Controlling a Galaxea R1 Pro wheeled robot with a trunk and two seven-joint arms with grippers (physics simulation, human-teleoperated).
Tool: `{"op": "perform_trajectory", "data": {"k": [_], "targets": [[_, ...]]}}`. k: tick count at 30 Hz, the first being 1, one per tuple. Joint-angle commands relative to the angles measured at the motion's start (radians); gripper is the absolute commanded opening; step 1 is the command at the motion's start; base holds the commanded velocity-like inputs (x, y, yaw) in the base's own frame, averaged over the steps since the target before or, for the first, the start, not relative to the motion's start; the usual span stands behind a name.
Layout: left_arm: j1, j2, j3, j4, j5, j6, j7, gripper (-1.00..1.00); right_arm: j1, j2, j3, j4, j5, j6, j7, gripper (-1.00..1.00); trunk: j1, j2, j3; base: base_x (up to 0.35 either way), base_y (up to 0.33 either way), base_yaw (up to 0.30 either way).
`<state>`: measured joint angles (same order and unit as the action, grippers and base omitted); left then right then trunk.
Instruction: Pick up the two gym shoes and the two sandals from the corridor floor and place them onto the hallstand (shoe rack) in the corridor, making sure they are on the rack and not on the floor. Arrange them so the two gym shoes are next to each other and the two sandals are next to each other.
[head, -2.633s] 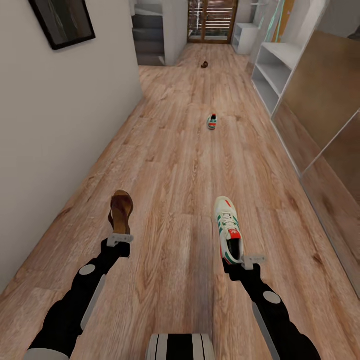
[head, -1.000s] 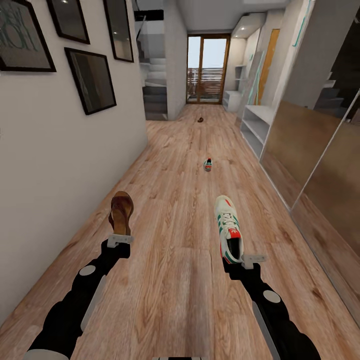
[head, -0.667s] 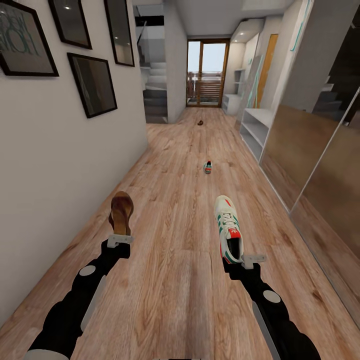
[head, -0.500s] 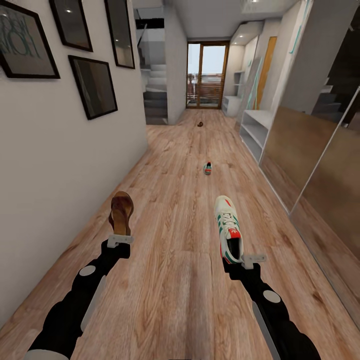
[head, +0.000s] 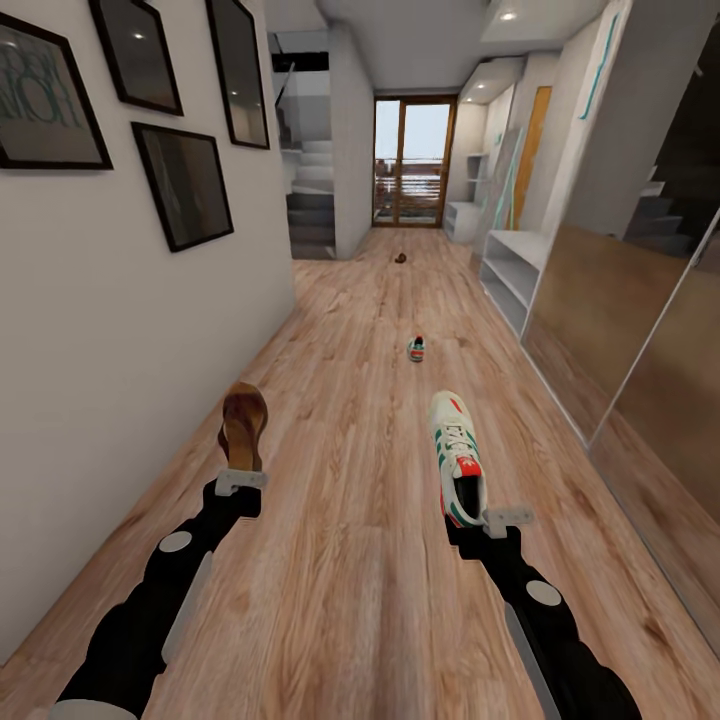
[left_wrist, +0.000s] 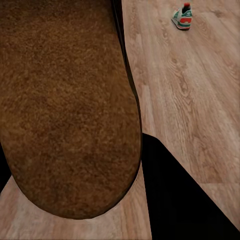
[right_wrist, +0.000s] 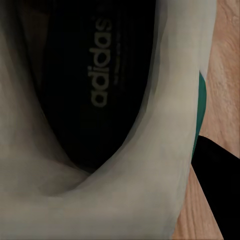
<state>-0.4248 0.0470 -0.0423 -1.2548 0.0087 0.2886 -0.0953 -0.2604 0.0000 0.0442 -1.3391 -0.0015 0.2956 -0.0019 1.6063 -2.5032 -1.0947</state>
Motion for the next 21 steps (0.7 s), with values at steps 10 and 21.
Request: {"op": "perform_trajectory", "data": {"k": [10, 21], "targets": [[0.0, 0.001, -0.001, -0.002, -0.003, 0.006, -0.003, -1.0, 0.0, 0.0, 0.001, -0.001, -0.002, 0.006, -0.001, -1.0, 0.0, 0.0, 0.016, 0.343, 0.014, 0.0], [0.0, 0.001, -0.001, -0.002, -0.003, 0.006, -0.003, -1.0, 0.0, 0.0, 0.0, -0.002, -0.001, 0.006, -0.001, -1.0, 0.0, 0.0, 0.034, 0.34, 0.142, 0.0]]}}
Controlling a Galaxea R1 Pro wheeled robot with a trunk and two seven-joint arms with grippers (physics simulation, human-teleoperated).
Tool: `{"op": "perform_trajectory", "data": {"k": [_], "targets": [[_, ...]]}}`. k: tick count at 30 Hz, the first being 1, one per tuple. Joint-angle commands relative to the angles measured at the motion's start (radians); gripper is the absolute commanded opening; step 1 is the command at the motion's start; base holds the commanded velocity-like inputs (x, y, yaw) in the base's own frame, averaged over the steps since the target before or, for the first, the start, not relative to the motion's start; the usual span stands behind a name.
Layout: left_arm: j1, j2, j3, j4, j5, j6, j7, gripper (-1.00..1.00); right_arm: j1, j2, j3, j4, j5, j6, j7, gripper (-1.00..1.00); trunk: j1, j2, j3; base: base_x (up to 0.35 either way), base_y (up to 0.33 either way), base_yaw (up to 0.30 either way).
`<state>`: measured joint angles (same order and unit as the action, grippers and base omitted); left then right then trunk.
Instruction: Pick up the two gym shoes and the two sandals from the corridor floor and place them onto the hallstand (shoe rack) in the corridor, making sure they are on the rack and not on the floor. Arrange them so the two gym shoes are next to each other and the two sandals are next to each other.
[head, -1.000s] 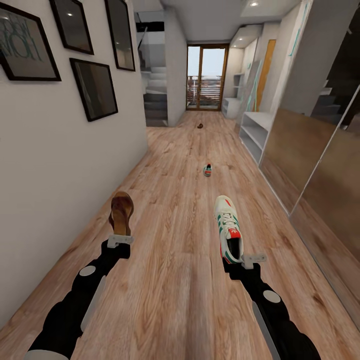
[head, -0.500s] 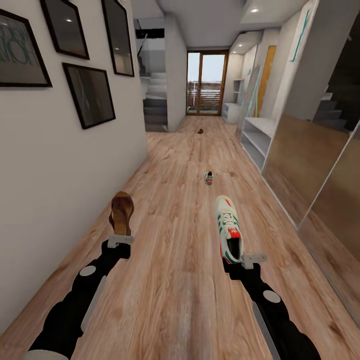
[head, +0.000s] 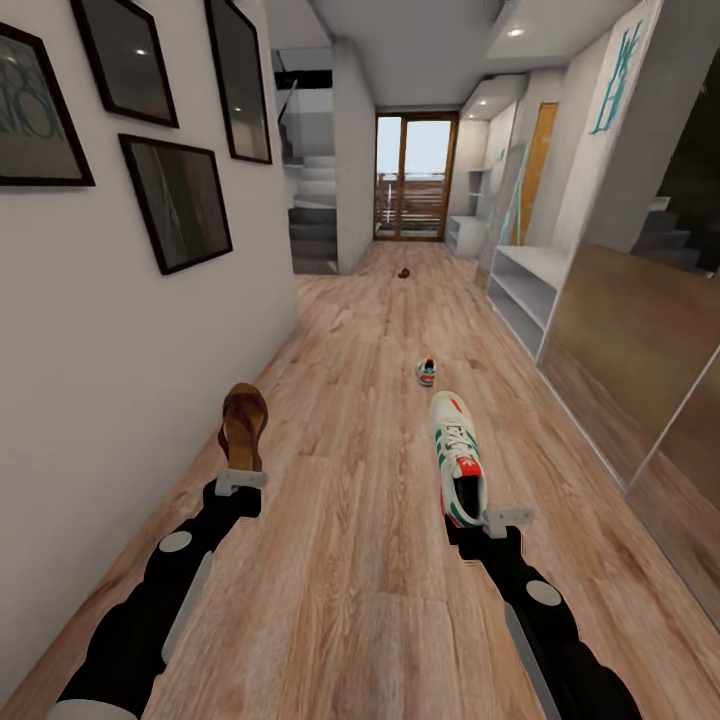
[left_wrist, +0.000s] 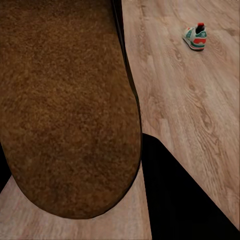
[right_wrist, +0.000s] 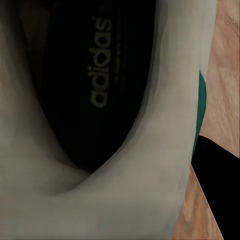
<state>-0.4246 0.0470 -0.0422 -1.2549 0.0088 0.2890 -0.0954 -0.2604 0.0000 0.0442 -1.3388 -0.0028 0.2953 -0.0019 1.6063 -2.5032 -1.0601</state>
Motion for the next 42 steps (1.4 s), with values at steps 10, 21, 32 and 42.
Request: {"op": "perform_trajectory", "data": {"k": [10, 21, 32, 42], "targets": [[0.0, -0.001, -0.002, 0.0, -0.003, 0.006, -0.003, -1.0, 0.0, 0.0, 0.001, -0.002, 0.001, 0.006, -0.001, -1.0, 0.0, 0.0, 0.016, 0.341, 0.096, 0.0], [0.0, -0.001, -0.002, 0.0, -0.003, 0.006, -0.003, -1.0, 0.0, 0.0, 0.001, -0.002, 0.001, 0.006, -0.001, -1.0, 0.0, 0.0, 0.034, 0.345, 0.002, 0.0], [0.0, -0.001, -0.002, 0.0, -0.003, 0.006, -0.003, -1.0, 0.0, 0.0, 0.001, -0.002, 0.001, 0.006, -0.001, -1.0, 0.0, 0.0, 0.038, 0.346, 0.004, 0.0], [0.0, -0.001, -0.002, 0.001, -0.003, 0.006, -0.003, -1.0, 0.0, 0.0, 0.001, -0.002, 0.0, 0.005, 0.0, -1.0, 0.0, 0.0, 0.038, 0.345, 0.074, 0.0]]}}
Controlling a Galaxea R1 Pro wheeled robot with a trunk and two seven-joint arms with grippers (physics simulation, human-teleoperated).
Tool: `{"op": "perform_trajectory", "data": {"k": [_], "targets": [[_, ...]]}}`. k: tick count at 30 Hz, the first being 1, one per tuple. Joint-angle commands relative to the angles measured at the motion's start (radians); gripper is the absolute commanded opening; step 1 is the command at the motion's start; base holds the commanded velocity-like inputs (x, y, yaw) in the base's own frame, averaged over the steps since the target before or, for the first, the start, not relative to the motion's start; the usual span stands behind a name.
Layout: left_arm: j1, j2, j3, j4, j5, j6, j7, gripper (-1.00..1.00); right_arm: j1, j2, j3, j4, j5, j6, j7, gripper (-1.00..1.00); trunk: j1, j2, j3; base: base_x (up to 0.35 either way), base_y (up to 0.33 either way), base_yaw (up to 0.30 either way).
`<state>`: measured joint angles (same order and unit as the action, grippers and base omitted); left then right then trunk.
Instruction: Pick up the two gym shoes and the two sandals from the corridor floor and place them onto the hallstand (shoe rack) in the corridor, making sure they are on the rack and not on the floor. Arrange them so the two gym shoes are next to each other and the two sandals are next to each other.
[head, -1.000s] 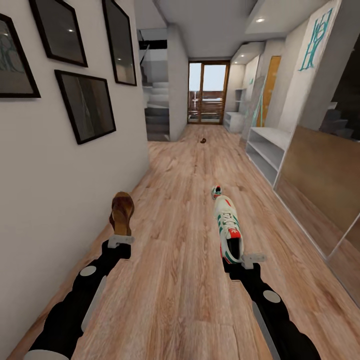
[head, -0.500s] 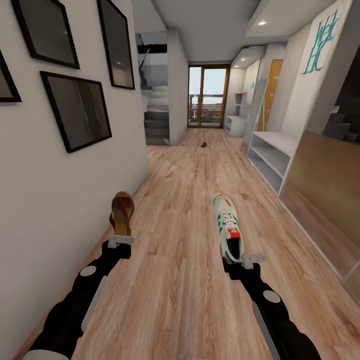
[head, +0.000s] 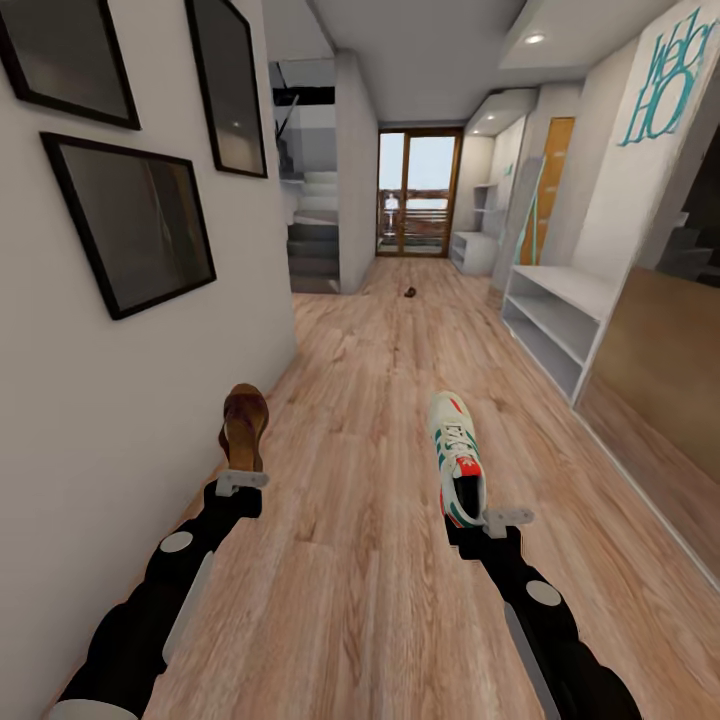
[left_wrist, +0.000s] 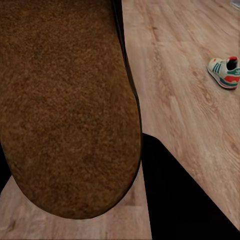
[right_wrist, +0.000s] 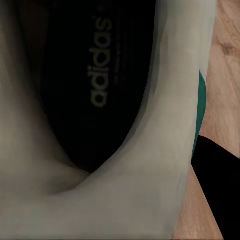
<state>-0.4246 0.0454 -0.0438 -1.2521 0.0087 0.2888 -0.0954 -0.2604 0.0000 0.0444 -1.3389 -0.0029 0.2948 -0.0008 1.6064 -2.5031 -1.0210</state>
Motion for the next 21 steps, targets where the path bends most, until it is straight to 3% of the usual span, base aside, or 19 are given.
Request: {"op": "perform_trajectory", "data": {"k": [1, 6, 21], "targets": [[0.0, 0.001, -0.001, -0.001, -0.003, 0.006, -0.003, -1.0, 0.0, 0.0, 0.0, -0.002, 0.0, 0.006, -0.001, -1.0, 0.0, 0.0, -0.001, 0.345, 0.082, 0.0], [0.0, 0.001, -0.001, -0.001, -0.003, 0.006, -0.003, -1.0, 0.0, 0.0, 0.001, -0.002, 0.001, 0.006, -0.002, -1.0, 0.0, 0.0, 0.001, 0.346, 0.082, -0.062], [0.0, 0.0, -0.002, -0.001, -0.001, 0.006, -0.003, -1.0, 0.0, 0.0, 0.002, -0.002, 0.001, 0.006, -0.002, -1.0, 0.0, 0.0, 0.015, 0.345, 0.082, -0.186]]}}
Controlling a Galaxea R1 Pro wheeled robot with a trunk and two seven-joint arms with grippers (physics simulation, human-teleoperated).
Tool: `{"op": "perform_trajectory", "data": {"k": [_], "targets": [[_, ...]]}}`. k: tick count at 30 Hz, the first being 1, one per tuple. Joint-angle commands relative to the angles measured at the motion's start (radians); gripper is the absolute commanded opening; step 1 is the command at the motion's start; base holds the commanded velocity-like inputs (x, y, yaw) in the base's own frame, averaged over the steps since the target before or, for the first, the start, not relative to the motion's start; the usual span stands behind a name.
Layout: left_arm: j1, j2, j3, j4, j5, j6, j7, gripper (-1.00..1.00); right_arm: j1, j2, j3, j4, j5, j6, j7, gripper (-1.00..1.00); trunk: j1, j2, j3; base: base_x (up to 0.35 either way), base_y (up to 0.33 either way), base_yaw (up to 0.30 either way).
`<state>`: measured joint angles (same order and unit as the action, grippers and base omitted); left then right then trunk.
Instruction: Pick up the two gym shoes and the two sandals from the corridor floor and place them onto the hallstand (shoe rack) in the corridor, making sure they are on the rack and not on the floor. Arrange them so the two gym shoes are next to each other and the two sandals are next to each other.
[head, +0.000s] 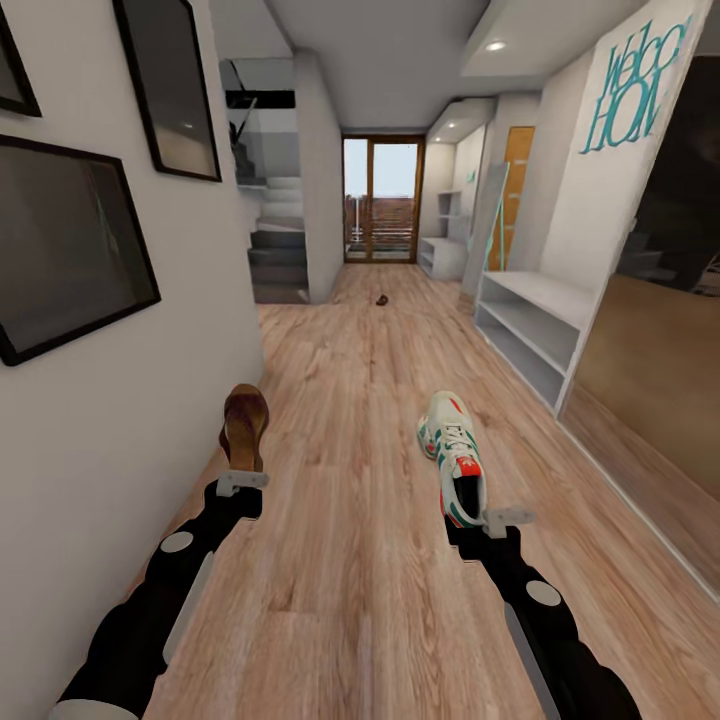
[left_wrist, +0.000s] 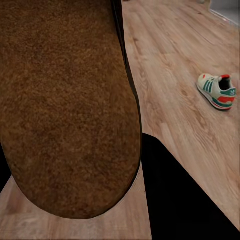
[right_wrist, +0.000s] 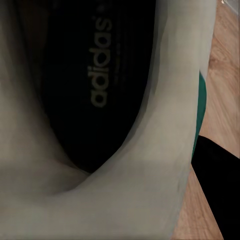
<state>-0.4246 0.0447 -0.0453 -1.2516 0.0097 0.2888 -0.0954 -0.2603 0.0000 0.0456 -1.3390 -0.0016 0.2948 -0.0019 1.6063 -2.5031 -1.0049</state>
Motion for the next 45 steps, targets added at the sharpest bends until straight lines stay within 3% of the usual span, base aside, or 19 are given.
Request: {"op": "perform_trajectory", "data": {"k": [1, 21, 45], "targets": [[0.0, 0.001, -0.001, -0.002, -0.003, 0.006, -0.003, -1.0, 0.0, 0.0, 0.0, -0.002, 0.0, 0.006, -0.001, -1.0, 0.0, 0.0, -0.001, 0.346, 0.082, -0.038], [0.0, 0.0, -0.001, 0.006, -0.002, 0.006, -0.003, -1.0, 0.0, 0.0, 0.0, -0.002, 0.0, 0.006, -0.001, -1.0, 0.0, 0.0, 0.015, 0.346, 0.082, -0.003], [0.0, -0.002, -0.001, 0.008, -0.002, 0.006, -0.003, -1.0, 0.0, 0.0, 0.0, -0.002, 0.0, 0.006, -0.001, -1.0, 0.0, 0.0, 0.015, 0.345, 0.03, 0.0]]}}
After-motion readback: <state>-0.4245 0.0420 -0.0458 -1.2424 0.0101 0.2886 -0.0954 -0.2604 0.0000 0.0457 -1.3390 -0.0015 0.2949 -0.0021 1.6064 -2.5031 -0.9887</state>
